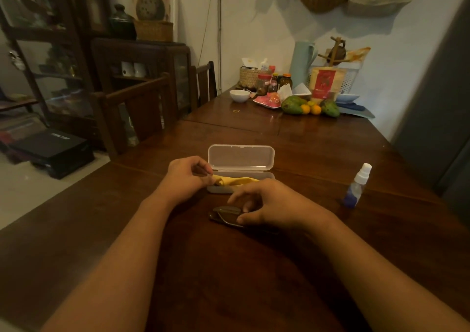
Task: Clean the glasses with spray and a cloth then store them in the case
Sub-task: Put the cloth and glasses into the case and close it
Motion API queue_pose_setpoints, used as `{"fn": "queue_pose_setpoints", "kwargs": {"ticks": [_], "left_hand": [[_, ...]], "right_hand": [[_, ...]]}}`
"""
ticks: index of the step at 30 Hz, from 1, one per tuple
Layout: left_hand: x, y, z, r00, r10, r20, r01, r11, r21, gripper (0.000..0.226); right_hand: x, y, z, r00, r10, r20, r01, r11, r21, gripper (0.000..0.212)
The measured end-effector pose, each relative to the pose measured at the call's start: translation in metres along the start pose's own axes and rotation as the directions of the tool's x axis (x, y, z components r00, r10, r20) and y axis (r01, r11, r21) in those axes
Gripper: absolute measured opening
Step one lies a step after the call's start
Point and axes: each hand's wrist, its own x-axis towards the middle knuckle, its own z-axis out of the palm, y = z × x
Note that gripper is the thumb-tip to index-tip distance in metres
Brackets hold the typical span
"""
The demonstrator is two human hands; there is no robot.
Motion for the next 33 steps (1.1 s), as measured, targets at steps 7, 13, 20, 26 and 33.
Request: {"fn": "queue_pose_setpoints", "kwargs": {"ticks": [7, 13, 20, 26, 33], "left_hand": [[0.002, 0.007, -0.009, 0.982, 0.027, -0.189, 0.006, 0.986, 0.168, 0.019], [-0.009, 0.027, -0.006, 0.965, 0.163, -0.206, -0.109, 0.962, 0.249, 0.022], [-0.036, 0.065, 0.009, 0.972, 0.223, 0.076, -0.206, 0.961, -0.183, 0.045], [-0.034, 0.065, 0.021, 0.962, 0.273, 0.012, -0.272, 0.961, -0.051, 0.019], [-0.033, 0.063, 0.017, 0.997, 0.076, 0.000, -0.076, 0.995, 0.069, 0.028]], "right_hand": [[-0.004, -0.001, -0.013, 0.962, 0.110, -0.252, 0.003, 0.913, 0.408, 0.037], [-0.004, -0.004, -0.023, 0.902, 0.182, -0.392, 0.032, 0.876, 0.480, 0.040], [-0.004, -0.011, -0.025, 0.792, 0.323, -0.518, 0.081, 0.785, 0.614, 0.042], [-0.012, -0.018, -0.036, 0.806, 0.258, -0.533, 0.146, 0.785, 0.602, 0.041], [-0.014, -0.024, -0.046, 0.869, 0.286, -0.403, 0.186, 0.567, 0.803, 0.037]]}}
